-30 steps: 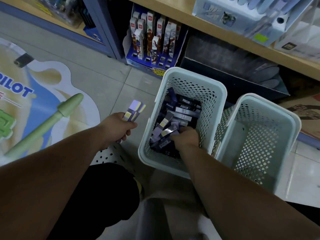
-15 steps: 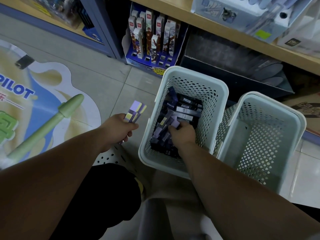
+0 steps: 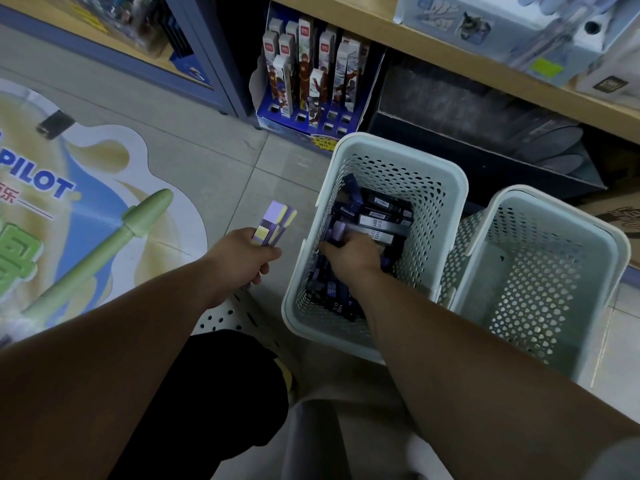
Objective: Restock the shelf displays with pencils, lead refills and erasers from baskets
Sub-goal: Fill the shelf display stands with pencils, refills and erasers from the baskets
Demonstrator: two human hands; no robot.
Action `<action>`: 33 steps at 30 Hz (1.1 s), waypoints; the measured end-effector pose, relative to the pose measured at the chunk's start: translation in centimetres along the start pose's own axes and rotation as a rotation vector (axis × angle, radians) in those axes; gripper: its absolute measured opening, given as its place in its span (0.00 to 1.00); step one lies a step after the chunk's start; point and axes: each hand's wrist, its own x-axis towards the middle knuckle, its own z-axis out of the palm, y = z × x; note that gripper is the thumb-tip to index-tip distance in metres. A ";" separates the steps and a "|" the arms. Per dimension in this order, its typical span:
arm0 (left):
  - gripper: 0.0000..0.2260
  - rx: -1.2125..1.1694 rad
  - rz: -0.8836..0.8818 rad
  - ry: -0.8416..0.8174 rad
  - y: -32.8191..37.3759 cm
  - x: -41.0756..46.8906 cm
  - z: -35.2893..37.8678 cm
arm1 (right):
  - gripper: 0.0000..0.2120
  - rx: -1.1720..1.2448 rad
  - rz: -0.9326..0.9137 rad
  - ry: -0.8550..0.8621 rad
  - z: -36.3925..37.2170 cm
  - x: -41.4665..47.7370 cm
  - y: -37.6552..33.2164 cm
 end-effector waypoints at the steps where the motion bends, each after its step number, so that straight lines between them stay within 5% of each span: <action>1: 0.04 0.001 0.001 0.001 0.0 0.0 0.1 | 0.13 0.003 -0.010 0.002 0.1 0.0 0.0; 9: 0.06 -0.148 -0.003 -0.104 0.1 -0.4 0.8 | 0.14 0.177 -0.073 0.012 0.3 -0.5 0.8; 16: 0.23 -0.452 -0.013 -0.174 -0.1 -0.6 1.7 | 0.12 0.277 -0.027 -0.062 0.9 0.0 0.4; 24: 0.11 -0.343 0.015 -0.178 -0.1 0.1 2.2 | 0.14 0.306 -0.020 -0.049 1.5 -0.3 0.3; 33: 0.19 -0.306 0.042 -0.178 -0.3 0.2 2.4 | 0.09 0.406 0.052 -0.274 0.4 -0.3 -0.5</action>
